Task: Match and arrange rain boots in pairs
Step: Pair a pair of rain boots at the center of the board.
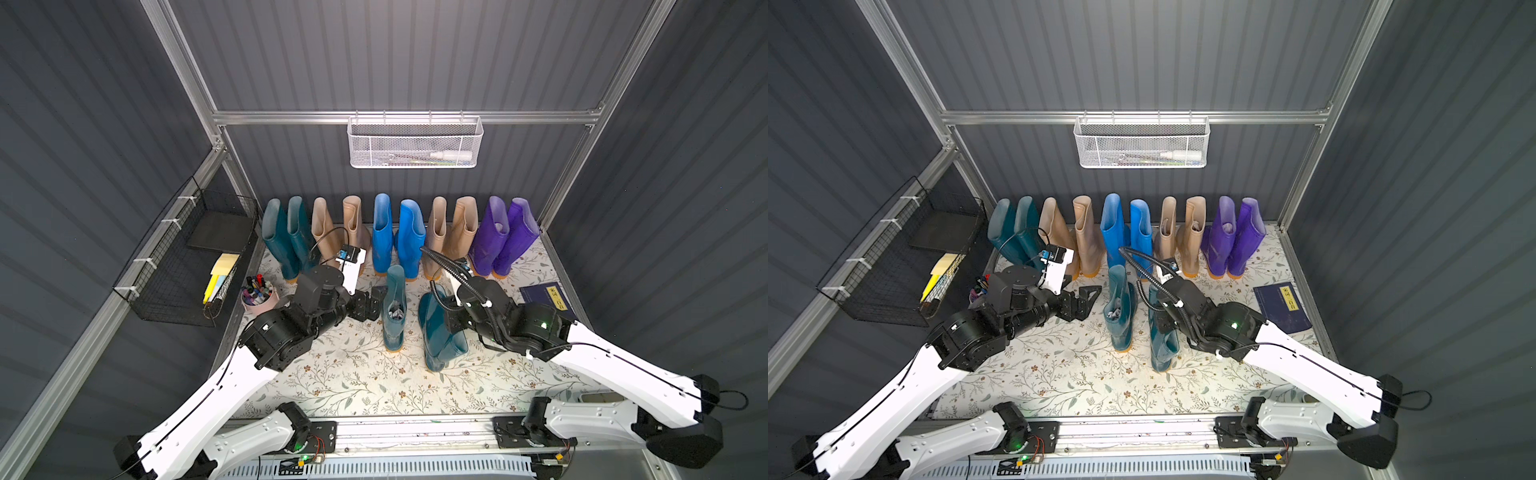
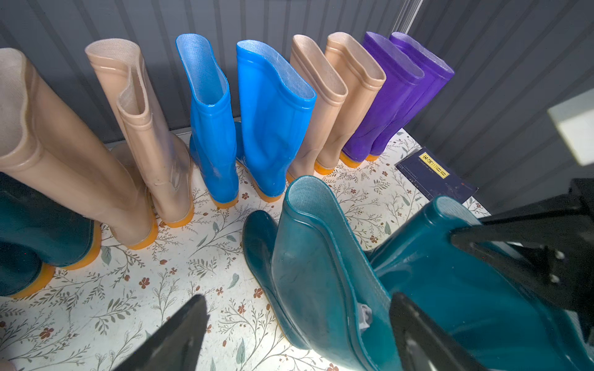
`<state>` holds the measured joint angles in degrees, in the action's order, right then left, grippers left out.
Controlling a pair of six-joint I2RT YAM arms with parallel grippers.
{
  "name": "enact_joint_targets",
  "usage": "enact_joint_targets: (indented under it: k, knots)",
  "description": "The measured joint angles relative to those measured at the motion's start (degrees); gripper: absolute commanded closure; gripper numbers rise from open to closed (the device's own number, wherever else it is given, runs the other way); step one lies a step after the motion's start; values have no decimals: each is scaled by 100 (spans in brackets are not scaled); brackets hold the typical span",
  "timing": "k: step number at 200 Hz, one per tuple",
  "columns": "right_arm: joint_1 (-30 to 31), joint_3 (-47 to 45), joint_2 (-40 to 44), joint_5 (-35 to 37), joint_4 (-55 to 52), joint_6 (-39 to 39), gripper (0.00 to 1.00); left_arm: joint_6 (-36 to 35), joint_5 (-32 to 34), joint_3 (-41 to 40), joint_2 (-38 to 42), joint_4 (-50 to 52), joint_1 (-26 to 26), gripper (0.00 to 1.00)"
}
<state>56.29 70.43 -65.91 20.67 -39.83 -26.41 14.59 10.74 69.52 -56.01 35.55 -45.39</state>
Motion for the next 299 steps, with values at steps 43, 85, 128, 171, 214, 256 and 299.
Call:
enact_joint_targets:
  k: [43,85,128,171,214,256,299]
  knots:
    - [-354,0,-278,-313,258,138,97,0,2,17,-48,81,0,9]
    - [-592,4,-476,-562,560,142,97,-2,52,20,-48,111,0,9]
    - [-717,116,-809,-778,946,114,95,-2,122,28,-48,219,0,9]
    - [-844,175,-994,-883,1187,92,96,-4,131,28,-48,221,0,9]
    - [-876,273,-1143,-1008,1281,94,97,-46,151,28,-48,240,0,9]
    - [-892,319,-1226,-1134,1342,146,98,-66,177,28,-48,282,0,9]
    - [-901,376,-1235,-1213,1266,420,98,-68,219,28,-44,313,0,9]
